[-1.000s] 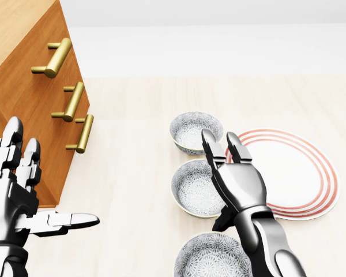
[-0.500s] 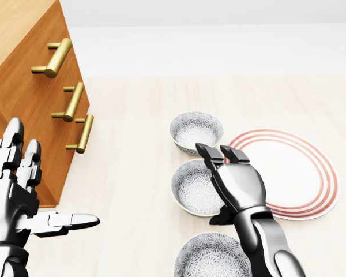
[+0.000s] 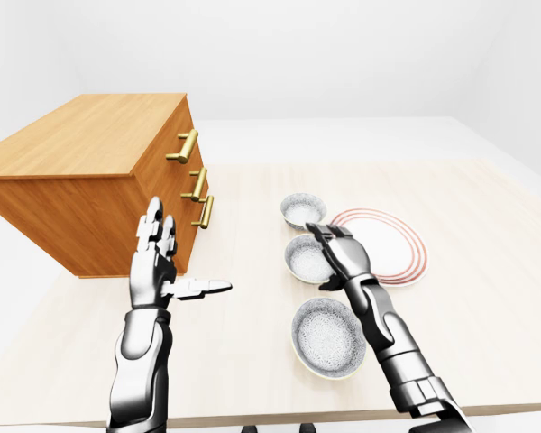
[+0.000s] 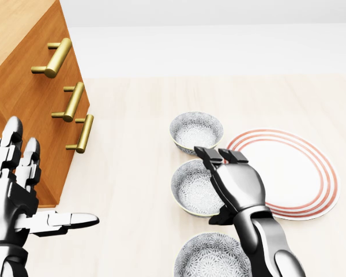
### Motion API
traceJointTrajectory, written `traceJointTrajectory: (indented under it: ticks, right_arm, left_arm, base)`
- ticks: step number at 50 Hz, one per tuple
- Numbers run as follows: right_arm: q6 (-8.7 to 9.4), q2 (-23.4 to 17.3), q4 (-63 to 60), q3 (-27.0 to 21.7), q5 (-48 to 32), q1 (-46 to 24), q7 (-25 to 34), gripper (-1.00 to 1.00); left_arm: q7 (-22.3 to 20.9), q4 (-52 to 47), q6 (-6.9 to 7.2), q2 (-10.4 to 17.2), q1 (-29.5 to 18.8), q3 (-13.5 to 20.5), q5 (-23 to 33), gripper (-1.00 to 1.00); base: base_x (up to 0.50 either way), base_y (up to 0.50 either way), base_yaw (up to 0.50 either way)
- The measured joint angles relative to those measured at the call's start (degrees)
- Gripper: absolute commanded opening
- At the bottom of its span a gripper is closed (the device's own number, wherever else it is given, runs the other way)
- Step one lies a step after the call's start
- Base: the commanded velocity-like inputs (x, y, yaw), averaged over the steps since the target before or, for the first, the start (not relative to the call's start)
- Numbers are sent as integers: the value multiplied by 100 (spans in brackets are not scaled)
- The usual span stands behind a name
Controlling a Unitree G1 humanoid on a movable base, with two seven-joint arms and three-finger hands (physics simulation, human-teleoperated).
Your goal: Put the bowl in the middle on the plate.
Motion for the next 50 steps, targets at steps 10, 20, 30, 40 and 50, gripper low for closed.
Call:
traceJointTrajectory:
  ticks: [10, 20, 30, 40, 50]
  right_arm:
    - [0, 5, 4, 11, 5, 19, 32, 51]
    - [0, 6, 4, 16, 1, 48, 32, 51]
    - [0, 4, 48, 25, -6, 85, 27, 51]
    - [0, -9, 142, 39, -11, 132, 81, 40]
    - [0, -17, 224, 41, -22, 119, 121, 27]
  left_arm:
    - [-2, 11, 0, 2, 0, 4, -1, 100]
    - [-6, 27, 0, 0, 11, 3, 2, 100]
    - [-9, 41, 0, -4, 22, 0, 5, 100]
    - [-7, 48, 0, -6, 26, -3, 8, 100]
    - [-6, 50, 0, -7, 27, -5, 9, 100]
  base:
    - [0, 0, 0]
    - [0, 0, 0]
    - [0, 0, 0]
    - [0, 0, 0]
    - [0, 0, 0]
